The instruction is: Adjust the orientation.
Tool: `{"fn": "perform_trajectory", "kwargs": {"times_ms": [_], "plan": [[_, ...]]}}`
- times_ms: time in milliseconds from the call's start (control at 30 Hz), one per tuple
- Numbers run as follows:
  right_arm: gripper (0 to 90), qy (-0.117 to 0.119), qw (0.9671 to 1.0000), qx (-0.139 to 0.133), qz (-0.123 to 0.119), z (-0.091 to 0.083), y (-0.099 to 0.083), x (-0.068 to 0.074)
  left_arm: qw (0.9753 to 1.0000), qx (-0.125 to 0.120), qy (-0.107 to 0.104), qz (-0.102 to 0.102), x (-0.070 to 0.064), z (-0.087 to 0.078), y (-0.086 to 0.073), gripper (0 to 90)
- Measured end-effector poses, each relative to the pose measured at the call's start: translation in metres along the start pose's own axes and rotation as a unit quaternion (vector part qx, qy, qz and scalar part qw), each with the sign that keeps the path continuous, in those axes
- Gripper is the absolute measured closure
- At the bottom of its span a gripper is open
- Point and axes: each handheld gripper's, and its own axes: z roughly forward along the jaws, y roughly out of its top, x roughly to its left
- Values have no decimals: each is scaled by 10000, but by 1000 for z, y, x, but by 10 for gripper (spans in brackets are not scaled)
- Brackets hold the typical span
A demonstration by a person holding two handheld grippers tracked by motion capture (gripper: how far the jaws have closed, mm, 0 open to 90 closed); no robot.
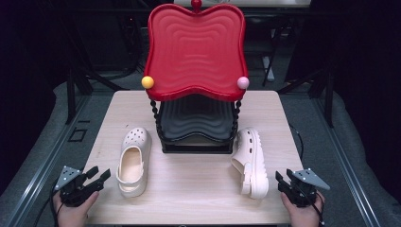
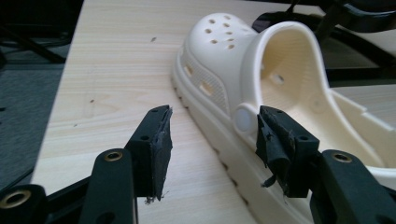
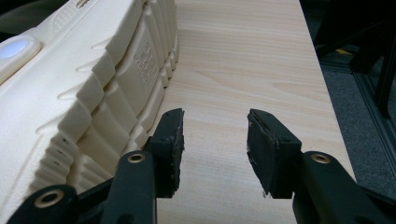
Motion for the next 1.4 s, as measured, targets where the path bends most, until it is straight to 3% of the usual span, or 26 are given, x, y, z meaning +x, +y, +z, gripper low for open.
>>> {"fn": "perform_trajectory", "kwargs": {"times_ms": [100,267,400,533,633,800,933,1000,1233,1400], "plan": [[558,20,10000,-26,-73,0,-1,-1,9999,81,106,-6,-1,-1,2,457],[562,125,9998,149,-48,1,-3,-2,9997,255,2,-1,-2,1,2,492],[567,199,9996,157,-119,-1,-3,0,9997,255,-34,40,-4,0,5,504],[567,219,9996,126,-136,-2,-3,1,9995,233,-214,-79,-6,-1,7,562],[567,214,9996,148,-142,-2,-2,2,9996,205,-207,-23,-9,-4,11,571],[569,284,9995,127,-104,-3,-1,3,9993,224,-238,182,-16,-4,23,574],[567,315,9994,156,8,-2,-2,2,9975,354,-158,587,-24,5,33,584],[567,335,9993,159,9,-2,-2,2,9952,412,-88,878,-28,11,39,609],[561,354,9993,142,41,-2,-2,-1,9920,704,13,1043,-32,39,53,692],[560,379,9991,160,45,-2,-3,-1,9901,744,130,1181,-36,50,59,701]]}}
